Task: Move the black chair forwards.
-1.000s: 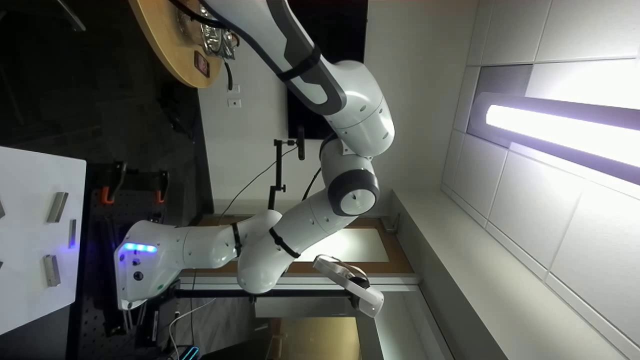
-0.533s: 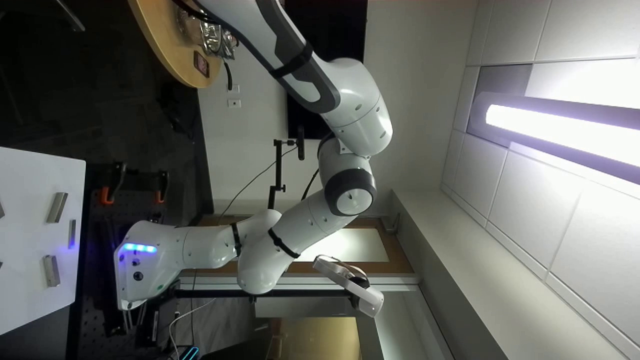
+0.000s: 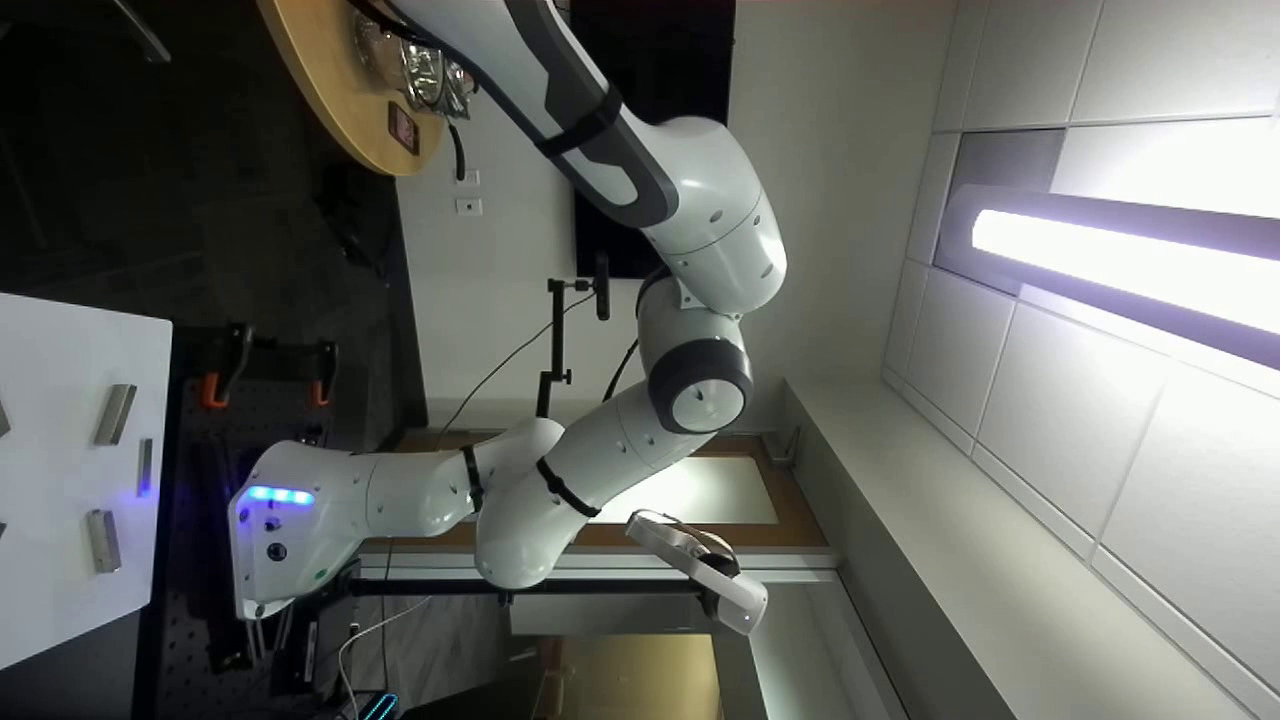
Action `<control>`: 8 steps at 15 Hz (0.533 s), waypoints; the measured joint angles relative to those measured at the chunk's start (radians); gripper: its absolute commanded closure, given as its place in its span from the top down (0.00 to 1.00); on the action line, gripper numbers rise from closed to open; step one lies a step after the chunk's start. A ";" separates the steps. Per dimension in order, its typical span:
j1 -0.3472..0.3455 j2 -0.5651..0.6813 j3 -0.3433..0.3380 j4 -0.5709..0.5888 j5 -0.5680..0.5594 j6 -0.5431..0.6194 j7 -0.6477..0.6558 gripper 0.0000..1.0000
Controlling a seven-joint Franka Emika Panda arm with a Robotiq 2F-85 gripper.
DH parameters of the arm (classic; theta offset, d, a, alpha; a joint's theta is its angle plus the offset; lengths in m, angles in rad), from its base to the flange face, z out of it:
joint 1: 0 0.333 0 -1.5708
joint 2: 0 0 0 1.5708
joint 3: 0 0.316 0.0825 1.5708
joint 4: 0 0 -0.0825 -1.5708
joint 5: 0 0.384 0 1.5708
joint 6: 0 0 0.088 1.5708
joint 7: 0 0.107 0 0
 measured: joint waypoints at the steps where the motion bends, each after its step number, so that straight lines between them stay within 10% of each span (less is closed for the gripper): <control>1: 0.001 0.000 -0.001 0.000 0.000 0.000 0.009 0.04; 8: 0.002 0.008 -0.019 0.020 0.049 -0.010 0.154 0.04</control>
